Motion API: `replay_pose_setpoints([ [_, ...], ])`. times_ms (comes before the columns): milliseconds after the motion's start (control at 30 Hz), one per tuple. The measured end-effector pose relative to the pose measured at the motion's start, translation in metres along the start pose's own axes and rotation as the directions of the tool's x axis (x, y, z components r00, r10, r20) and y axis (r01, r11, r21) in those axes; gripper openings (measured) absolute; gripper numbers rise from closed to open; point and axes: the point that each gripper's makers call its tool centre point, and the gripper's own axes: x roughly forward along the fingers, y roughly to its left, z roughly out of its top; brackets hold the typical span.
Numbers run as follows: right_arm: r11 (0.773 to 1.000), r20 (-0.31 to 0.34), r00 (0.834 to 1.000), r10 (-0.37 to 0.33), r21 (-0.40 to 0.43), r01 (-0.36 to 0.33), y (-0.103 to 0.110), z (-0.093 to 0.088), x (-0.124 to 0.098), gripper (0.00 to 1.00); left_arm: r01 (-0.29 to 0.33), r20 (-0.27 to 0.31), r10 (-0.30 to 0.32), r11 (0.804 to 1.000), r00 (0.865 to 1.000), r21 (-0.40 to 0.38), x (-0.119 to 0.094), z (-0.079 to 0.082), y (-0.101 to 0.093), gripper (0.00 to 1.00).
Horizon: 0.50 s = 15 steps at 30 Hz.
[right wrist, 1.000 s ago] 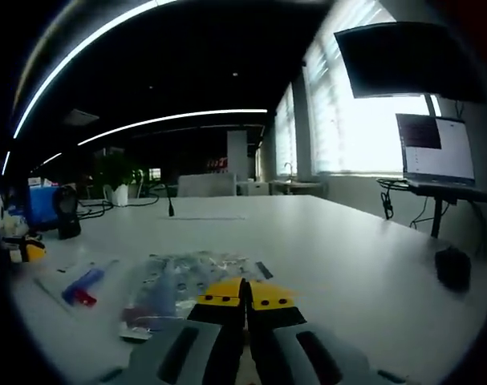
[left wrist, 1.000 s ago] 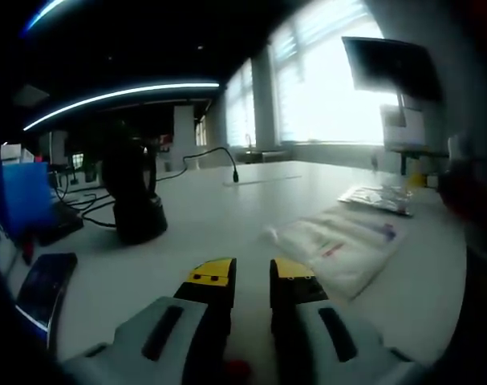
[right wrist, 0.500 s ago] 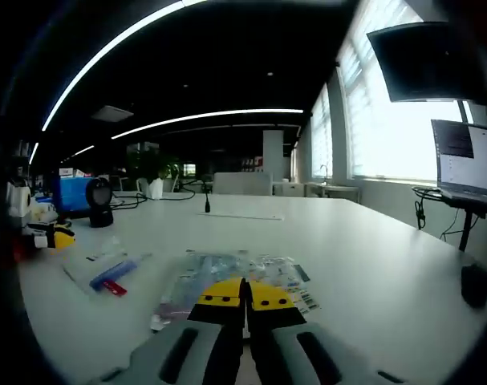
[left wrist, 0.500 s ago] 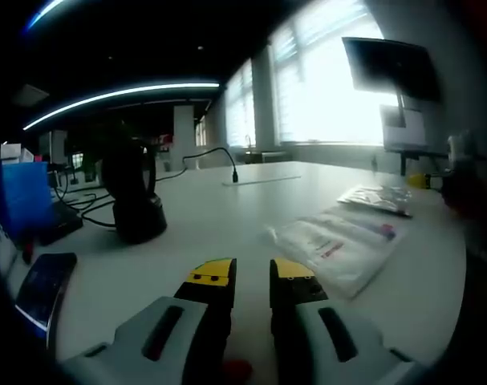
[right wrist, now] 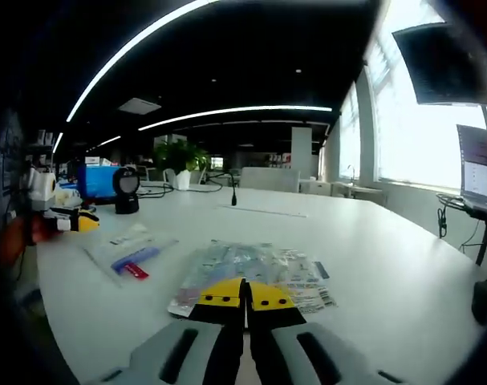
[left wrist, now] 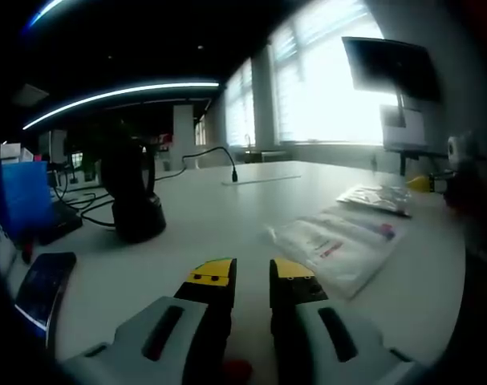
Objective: Clip sheet goods on table flip sheet goods clip sheet goods scan sheet goods put sheet goods back to table
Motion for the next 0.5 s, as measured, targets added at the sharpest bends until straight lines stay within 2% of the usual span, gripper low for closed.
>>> replay_pose_setpoints([
  [233, 0.996, 0.016, 0.996, 0.089, -0.024, -0.089, 0.016, -0.003, -0.002, 0.00, 0.001, 0.003, -0.001, 1.000, 1.000, 0.001, 0.000, 0.000, 0.000, 0.08],
  [500, 0.991, 0.041, 0.991, 0.129, 0.013, -0.130, 0.017, -0.002, -0.006, 0.00, 0.002, 0.005, -0.002, 1.000, 1.000, -0.004, 0.000, 0.001, 0.001, 0.08],
])
